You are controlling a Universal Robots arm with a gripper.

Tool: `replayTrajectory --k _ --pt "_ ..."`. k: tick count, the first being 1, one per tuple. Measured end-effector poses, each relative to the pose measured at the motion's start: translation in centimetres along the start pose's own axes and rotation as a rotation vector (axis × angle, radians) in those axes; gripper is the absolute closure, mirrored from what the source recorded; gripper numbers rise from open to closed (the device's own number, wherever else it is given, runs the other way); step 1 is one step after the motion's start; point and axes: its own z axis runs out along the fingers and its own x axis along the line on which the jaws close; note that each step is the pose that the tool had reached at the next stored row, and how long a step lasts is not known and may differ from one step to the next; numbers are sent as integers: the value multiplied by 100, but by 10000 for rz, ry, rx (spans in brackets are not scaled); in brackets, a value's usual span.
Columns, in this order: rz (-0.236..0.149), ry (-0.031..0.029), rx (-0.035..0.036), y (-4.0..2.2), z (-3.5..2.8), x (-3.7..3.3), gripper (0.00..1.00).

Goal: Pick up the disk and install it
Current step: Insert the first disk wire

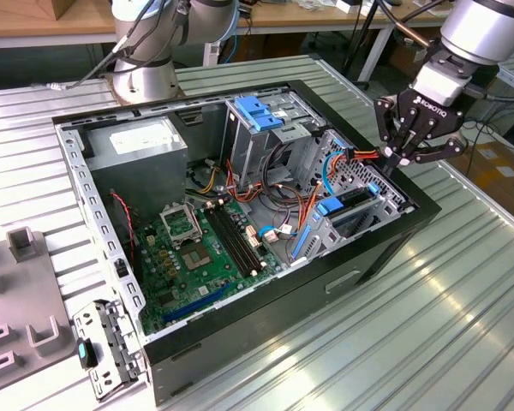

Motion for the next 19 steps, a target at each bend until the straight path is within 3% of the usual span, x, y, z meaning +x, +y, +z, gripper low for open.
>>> replayTrajectory --k 19 --pt "-56 2 0 -25 -25 6 89"
